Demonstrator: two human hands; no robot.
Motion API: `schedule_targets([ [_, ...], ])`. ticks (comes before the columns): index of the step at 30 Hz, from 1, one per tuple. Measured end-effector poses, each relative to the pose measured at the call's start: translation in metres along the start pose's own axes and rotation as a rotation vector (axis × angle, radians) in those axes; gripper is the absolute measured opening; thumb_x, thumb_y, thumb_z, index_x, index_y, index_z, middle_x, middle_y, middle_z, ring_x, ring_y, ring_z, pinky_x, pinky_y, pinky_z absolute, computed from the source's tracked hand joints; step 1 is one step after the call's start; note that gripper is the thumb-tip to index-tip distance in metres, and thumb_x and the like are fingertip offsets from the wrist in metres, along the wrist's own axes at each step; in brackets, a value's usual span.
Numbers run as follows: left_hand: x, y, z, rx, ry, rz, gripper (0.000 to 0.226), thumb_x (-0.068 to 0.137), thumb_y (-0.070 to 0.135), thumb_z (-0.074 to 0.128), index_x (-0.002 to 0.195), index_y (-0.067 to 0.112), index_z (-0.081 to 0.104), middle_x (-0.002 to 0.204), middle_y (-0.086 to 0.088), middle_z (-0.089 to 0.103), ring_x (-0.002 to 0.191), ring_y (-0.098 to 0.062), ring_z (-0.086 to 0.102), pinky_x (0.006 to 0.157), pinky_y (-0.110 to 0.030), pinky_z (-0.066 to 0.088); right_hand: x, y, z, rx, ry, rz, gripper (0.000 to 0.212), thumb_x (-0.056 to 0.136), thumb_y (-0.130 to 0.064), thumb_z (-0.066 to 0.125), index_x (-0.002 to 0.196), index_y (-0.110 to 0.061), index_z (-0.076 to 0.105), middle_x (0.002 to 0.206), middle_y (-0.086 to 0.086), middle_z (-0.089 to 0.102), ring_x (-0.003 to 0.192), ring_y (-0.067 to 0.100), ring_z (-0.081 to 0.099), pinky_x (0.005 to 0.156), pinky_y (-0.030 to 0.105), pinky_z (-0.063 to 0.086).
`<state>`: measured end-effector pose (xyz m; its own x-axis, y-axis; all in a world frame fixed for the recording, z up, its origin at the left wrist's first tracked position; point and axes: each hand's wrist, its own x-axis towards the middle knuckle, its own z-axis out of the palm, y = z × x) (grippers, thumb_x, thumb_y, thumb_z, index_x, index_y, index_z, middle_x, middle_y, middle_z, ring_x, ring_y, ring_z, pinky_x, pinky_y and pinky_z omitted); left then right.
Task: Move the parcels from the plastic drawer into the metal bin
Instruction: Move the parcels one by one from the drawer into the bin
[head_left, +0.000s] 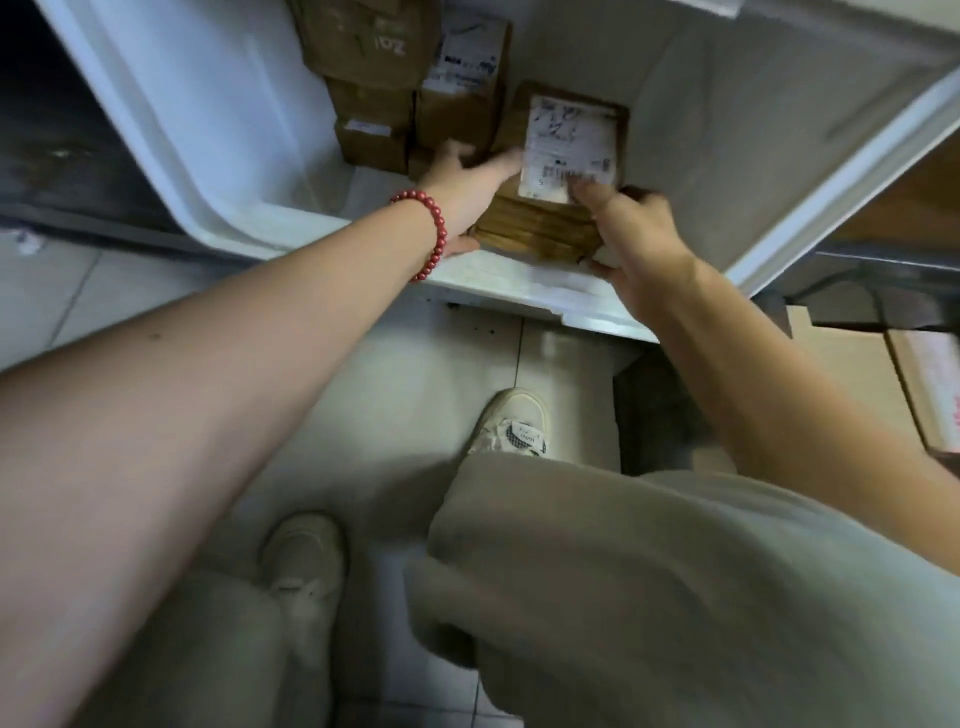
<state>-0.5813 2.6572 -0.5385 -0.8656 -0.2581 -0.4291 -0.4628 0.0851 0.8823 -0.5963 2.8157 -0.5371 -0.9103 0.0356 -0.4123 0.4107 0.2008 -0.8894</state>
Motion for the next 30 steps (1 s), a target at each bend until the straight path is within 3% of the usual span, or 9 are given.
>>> schedule_targets([
  [4, -0.049, 0.012, -0.022, -0.078, -0.106, -0.005, 0.047, 0.086, 0.041, 0.065, 0.125, 0.024, 0.045, 0.125, -0.003, 0.057, 0.110, -0.025, 0.060, 0.092, -0.046, 0.051, -0.056, -0.008, -0.006, 0.009, -0.047, 0.064, 0.056, 0.087, -0.041, 0.065, 0.126, -0.011, 0.040, 0.126, 0.005, 0.056, 0.112, 0.021, 0.056, 0.095, 0.040, 0.044],
  [7, -0.096, 0.018, -0.039, -0.117, -0.135, -0.018, 0.044, 0.087, 0.040, 0.064, 0.125, 0.024, 0.049, 0.116, -0.001, 0.063, 0.100, -0.020, 0.065, 0.088, -0.044, 0.054, -0.099, -0.017, -0.012, 0.094, -0.050, 0.069, 0.049, 0.088, -0.045, 0.062, 0.122, -0.014, 0.045, 0.125, 0.004, 0.058, 0.115, 0.023, 0.056, 0.092, 0.044, 0.048],
  [10, -0.147, 0.027, -0.057, -0.139, -0.133, -0.012, 0.029, 0.092, 0.035, 0.059, 0.118, 0.024, 0.052, 0.097, 0.004, 0.062, 0.085, -0.016, 0.063, 0.079, -0.034, 0.054, -0.140, -0.025, -0.020, 0.247, -0.065, 0.072, 0.065, 0.080, -0.053, 0.064, 0.132, -0.019, 0.048, 0.130, 0.003, 0.058, 0.118, 0.028, 0.055, 0.094, 0.049, 0.049],
  [13, -0.186, 0.034, -0.078, -0.110, -0.164, -0.006, 0.020, 0.092, 0.033, 0.059, 0.110, 0.027, 0.056, 0.095, 0.004, 0.062, 0.089, -0.019, 0.063, 0.092, -0.037, 0.050, -0.166, -0.027, -0.029, 0.328, -0.114, 0.050, 0.082, 0.078, -0.054, 0.066, 0.146, -0.026, 0.032, 0.134, -0.002, 0.052, 0.117, 0.029, 0.055, 0.085, 0.045, 0.055],
  [16, -0.212, 0.046, -0.093, -0.112, -0.169, 0.016, 0.028, 0.091, 0.036, 0.060, 0.117, 0.026, 0.057, 0.107, 0.001, 0.063, 0.096, -0.021, 0.063, 0.094, -0.037, 0.050, -0.188, -0.036, -0.034, 0.366, -0.151, 0.012, 0.057, 0.091, -0.046, 0.059, 0.141, -0.027, 0.040, 0.130, -0.001, 0.053, 0.108, 0.023, 0.057, 0.072, 0.036, 0.058],
  [18, -0.220, 0.048, -0.098, -0.146, -0.145, 0.041, 0.028, 0.089, 0.039, 0.062, 0.113, 0.026, 0.057, 0.112, 0.000, 0.063, 0.097, -0.022, 0.064, 0.093, -0.037, 0.051, -0.200, -0.039, -0.034, 0.347, -0.186, -0.026, 0.042, 0.094, -0.047, 0.055, 0.130, -0.025, 0.054, 0.124, 0.001, 0.061, 0.106, 0.019, 0.060, 0.076, 0.034, 0.058],
  [22, -0.217, 0.033, -0.096, -0.183, -0.028, 0.082, 0.038, 0.083, 0.046, 0.065, 0.111, 0.023, 0.054, 0.114, -0.001, 0.064, 0.100, -0.021, 0.065, 0.080, -0.033, 0.055, -0.212, -0.021, -0.025, 0.351, -0.125, -0.092, 0.036, 0.093, -0.050, 0.054, 0.110, -0.018, 0.059, 0.100, 0.002, 0.066, 0.093, 0.017, 0.065, 0.078, 0.032, 0.057],
  [27, -0.209, 0.023, -0.084, 0.011, -0.090, 0.253, 0.078, 0.053, 0.071, 0.070, 0.118, 0.033, 0.053, 0.122, 0.010, 0.059, 0.114, -0.008, 0.057, 0.101, -0.040, 0.046, -0.220, 0.002, -0.020, 0.445, 0.019, -0.080, 0.047, 0.093, -0.052, 0.053, 0.129, -0.022, 0.054, 0.103, -0.002, 0.064, 0.086, 0.013, 0.066, 0.073, 0.032, 0.058],
  [30, -0.210, 0.020, -0.082, 0.062, -0.195, 0.284, 0.091, 0.051, 0.070, 0.075, 0.130, 0.035, 0.048, 0.131, 0.017, 0.050, 0.112, 0.006, 0.054, 0.099, -0.028, 0.047, -0.224, 0.005, -0.019, 0.428, 0.115, -0.113, 0.045, 0.093, -0.051, 0.052, 0.132, -0.029, 0.045, 0.114, -0.008, 0.059, 0.109, 0.022, 0.064, 0.073, 0.031, 0.060],
])
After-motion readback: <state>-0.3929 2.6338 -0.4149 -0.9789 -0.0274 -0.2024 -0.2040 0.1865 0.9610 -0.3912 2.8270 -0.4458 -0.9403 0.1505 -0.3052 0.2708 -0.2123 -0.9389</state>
